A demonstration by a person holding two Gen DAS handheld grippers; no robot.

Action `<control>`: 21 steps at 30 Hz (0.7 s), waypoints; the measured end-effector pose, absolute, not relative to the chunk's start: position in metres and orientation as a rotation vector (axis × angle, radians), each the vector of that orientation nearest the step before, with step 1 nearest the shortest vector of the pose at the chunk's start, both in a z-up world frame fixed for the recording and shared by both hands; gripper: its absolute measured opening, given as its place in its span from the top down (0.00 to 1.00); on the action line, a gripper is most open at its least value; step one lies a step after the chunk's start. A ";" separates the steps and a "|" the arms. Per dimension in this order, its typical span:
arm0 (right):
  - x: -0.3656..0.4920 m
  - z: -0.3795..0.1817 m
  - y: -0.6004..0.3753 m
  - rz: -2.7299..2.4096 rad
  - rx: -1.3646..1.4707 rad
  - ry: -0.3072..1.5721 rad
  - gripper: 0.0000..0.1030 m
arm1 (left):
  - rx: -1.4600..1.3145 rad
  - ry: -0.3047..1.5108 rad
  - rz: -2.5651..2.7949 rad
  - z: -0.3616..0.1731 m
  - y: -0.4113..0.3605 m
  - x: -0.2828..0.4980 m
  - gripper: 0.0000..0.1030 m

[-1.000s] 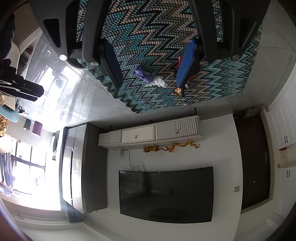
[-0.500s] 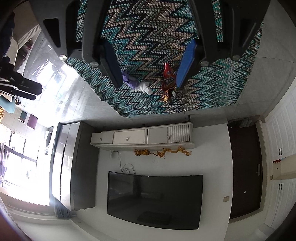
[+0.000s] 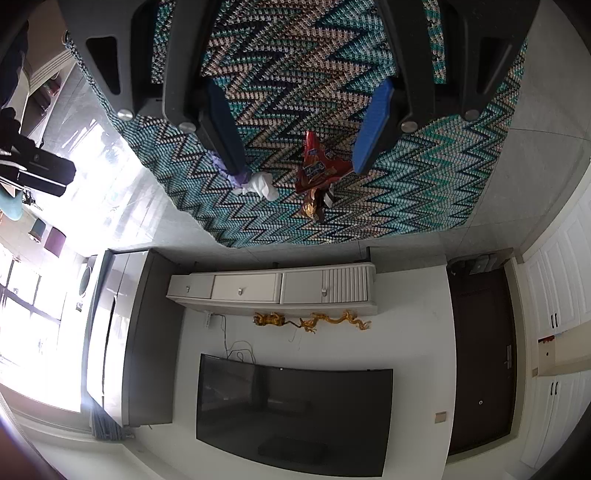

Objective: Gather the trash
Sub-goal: 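Lower both tools toward the red chip bag and purple paper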

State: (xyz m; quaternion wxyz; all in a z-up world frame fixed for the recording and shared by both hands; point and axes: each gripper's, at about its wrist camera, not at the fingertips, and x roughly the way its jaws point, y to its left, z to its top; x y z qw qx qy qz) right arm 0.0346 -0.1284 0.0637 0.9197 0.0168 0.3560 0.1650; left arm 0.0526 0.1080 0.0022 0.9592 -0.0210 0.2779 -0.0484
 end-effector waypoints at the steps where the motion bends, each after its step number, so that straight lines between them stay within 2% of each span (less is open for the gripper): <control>1: 0.036 0.063 -0.128 0.341 0.035 0.735 0.44 | -0.045 0.567 -0.098 0.001 0.108 0.054 0.40; 21: 0.046 0.051 -0.127 0.343 0.032 0.776 0.44 | -0.059 0.593 -0.095 -0.009 0.116 0.065 0.37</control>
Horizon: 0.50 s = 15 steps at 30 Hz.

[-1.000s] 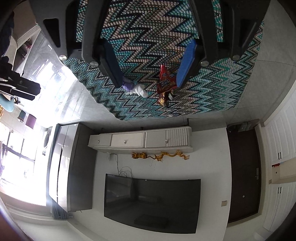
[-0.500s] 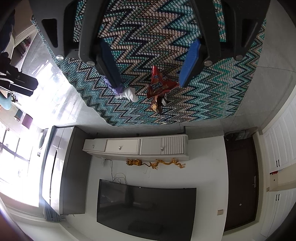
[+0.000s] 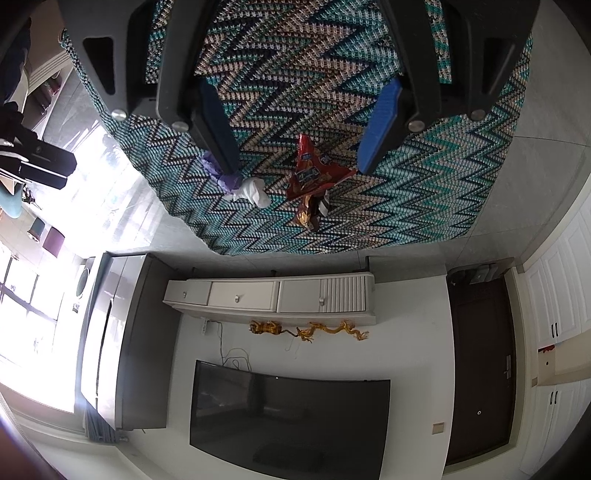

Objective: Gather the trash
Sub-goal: 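Lower both tools toward the red chip bag and purple paper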

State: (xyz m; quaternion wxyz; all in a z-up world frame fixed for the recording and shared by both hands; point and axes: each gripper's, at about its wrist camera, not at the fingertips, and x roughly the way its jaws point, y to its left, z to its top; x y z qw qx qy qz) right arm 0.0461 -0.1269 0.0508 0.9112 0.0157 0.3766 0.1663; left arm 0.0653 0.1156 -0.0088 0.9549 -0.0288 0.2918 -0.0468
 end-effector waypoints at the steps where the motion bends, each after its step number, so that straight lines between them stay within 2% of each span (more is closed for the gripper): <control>1: 0.046 0.051 -0.126 0.343 0.031 0.776 0.44 | -0.059 0.593 -0.095 -0.009 0.116 0.065 0.37; 15: 0.042 0.053 -0.122 0.346 0.017 0.776 0.44 | -0.065 0.592 -0.092 -0.010 0.120 0.060 0.36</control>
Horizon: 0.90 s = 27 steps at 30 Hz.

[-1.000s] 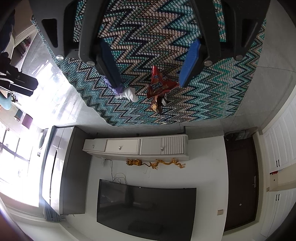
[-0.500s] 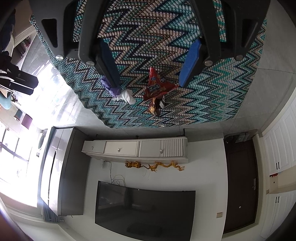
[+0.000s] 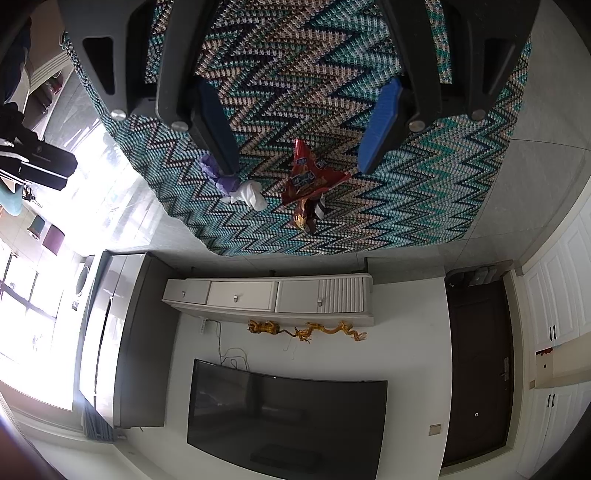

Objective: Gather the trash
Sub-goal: 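Lower both tools toward the red chip bag and purple paper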

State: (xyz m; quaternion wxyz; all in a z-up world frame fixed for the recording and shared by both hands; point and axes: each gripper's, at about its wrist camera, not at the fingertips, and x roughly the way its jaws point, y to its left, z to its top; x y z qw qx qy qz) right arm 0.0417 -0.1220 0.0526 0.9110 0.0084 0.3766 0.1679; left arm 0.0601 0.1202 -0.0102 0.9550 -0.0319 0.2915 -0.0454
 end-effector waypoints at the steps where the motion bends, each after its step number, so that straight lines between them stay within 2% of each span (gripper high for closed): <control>1: 0.042 0.053 -0.122 0.346 0.015 0.776 0.44 | -0.066 0.591 -0.092 -0.010 0.121 0.059 0.36; 18: 0.047 0.075 -0.112 0.369 -0.030 0.734 0.44 | -0.064 0.548 -0.024 0.014 0.154 0.071 0.36; 27: 0.077 0.084 -0.108 0.390 -0.030 0.700 0.42 | -0.154 0.533 0.000 0.019 0.182 0.102 0.27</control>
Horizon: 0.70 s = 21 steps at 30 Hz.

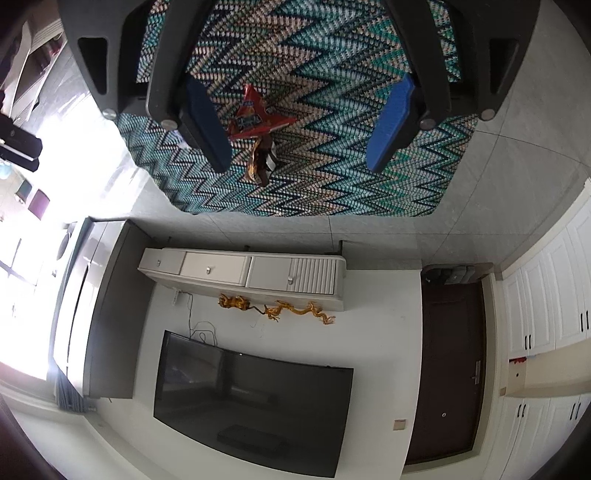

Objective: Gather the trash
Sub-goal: 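Lower both tools toward the red chip bag and purple paper, then grasp the purple paper with the right tool while the left tool grasps the red chip bag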

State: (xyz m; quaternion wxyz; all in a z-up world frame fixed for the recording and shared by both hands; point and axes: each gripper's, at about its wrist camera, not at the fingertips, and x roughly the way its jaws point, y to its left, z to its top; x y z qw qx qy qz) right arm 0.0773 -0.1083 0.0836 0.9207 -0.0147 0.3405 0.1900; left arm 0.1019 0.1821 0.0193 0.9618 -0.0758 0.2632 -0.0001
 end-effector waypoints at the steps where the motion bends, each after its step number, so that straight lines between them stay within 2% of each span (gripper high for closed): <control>1: 0.081 0.081 -0.107 0.393 -0.032 0.704 0.42 | -0.161 0.535 -0.005 0.017 0.182 0.106 0.27; 14: 0.146 -0.003 -0.094 0.438 -0.050 0.876 0.42 | 0.008 0.654 -0.108 -0.051 0.119 0.167 0.25; 21: 0.176 -0.042 -0.089 0.459 -0.047 0.948 0.42 | 0.023 0.754 -0.098 -0.093 0.114 0.207 0.25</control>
